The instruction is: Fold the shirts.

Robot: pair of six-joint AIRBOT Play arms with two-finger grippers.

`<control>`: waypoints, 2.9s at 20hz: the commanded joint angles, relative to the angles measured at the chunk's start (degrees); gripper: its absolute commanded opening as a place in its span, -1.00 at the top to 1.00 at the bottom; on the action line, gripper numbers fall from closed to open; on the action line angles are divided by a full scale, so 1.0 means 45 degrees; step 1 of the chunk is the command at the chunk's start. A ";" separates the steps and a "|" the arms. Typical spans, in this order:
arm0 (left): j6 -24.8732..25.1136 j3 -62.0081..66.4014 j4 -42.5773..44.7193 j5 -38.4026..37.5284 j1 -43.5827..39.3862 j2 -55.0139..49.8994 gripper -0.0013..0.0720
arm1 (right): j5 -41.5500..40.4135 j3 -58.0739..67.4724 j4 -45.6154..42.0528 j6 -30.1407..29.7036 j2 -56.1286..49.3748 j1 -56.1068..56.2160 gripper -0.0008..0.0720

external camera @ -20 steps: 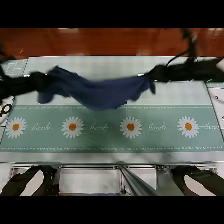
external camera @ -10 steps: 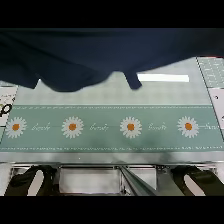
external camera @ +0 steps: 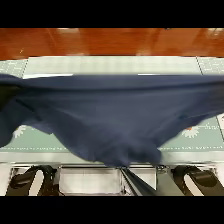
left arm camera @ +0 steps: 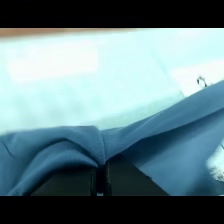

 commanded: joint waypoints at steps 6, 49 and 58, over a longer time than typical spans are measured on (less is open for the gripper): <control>0.1899 -0.6421 0.0005 0.4061 0.0010 -0.3079 0.90 | -0.4216 -0.8655 0.2516 -0.0899 -0.1938 -0.0005 0.90; 0.1433 -1.0754 -0.4337 0.8704 -0.3492 -0.9253 -0.42 | -0.4648 -1.0044 0.6455 -0.4449 -0.7257 -0.7223 -0.14; 0.2764 -0.7597 -0.4294 0.7096 -0.3866 -1.1268 0.90 | -0.4624 -1.0040 0.6392 -0.4444 -0.7252 -0.7621 -0.14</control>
